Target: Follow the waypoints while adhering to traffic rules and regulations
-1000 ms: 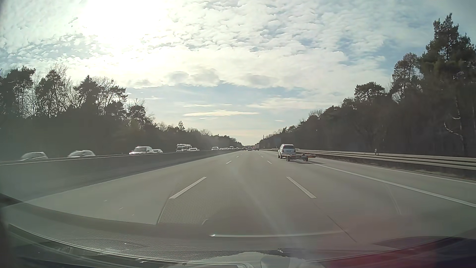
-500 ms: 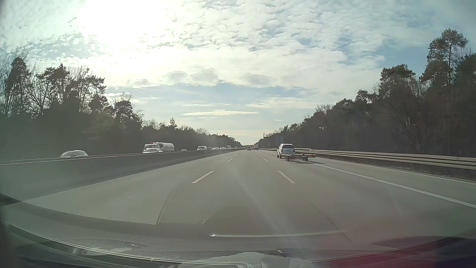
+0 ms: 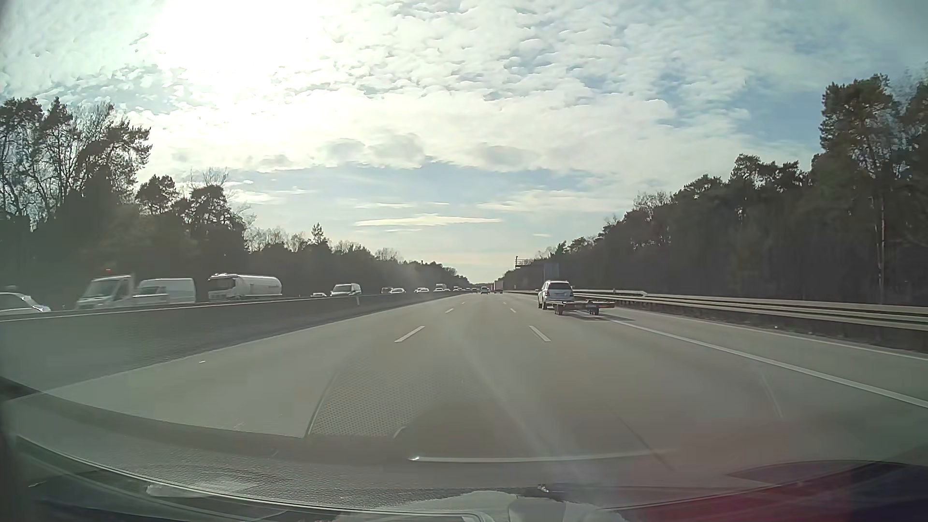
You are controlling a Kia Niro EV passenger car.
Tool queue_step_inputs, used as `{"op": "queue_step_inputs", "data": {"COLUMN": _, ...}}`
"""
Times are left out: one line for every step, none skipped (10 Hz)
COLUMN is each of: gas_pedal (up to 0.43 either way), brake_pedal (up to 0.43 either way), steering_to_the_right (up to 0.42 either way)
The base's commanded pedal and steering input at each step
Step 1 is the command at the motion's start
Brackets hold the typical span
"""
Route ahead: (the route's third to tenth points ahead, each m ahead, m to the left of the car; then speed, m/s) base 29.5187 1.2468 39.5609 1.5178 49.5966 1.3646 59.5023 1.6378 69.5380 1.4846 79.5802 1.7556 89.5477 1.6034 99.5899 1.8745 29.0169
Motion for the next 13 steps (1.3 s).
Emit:
{"op": "queue_step_inputs", "data": {"gas_pedal": 0.000, "brake_pedal": 0.000, "steering_to_the_right": -0.003}}
{"op": "queue_step_inputs", "data": {"gas_pedal": 0.000, "brake_pedal": 0.000, "steering_to_the_right": -0.004}}
{"op": "queue_step_inputs", "data": {"gas_pedal": 0.000, "brake_pedal": 0.000, "steering_to_the_right": -0.004}}
{"op": "queue_step_inputs", "data": {"gas_pedal": 0.028, "brake_pedal": 0.000, "steering_to_the_right": -0.004}}
{"op": "queue_step_inputs", "data": {"gas_pedal": 0.047, "brake_pedal": 0.000, "steering_to_the_right": -0.004}}
{"op": "queue_step_inputs", "data": {"gas_pedal": 0.059, "brake_pedal": 0.000, "steering_to_the_right": -0.004}}
{"op": "queue_step_inputs", "data": {"gas_pedal": 0.067, "brake_pedal": 0.000, "steering_to_the_right": -0.004}}
{"op": "queue_step_inputs", "data": {"gas_pedal": 0.110, "brake_pedal": 0.000, "steering_to_the_right": -0.004}}
{"op": "queue_step_inputs", "data": {"gas_pedal": 0.118, "brake_pedal": 0.000, "steering_to_the_right": -0.003}}
{"op": "queue_step_inputs", "data": {"gas_pedal": 0.138, "brake_pedal": 0.000, "steering_to_the_right": -0.003}}
{"op": "queue_step_inputs", "data": {"gas_pedal": 0.157, "brake_pedal": 0.000, "steering_to_the_right": -0.003}}
{"op": "queue_step_inputs", "data": {"gas_pedal": 0.169, "brake_pedal": 0.000, "steering_to_the_right": -0.003}}
{"op": "queue_step_inputs", "data": {"gas_pedal": 0.189, "brake_pedal": 0.000, "steering_to_the_right": -0.003}}
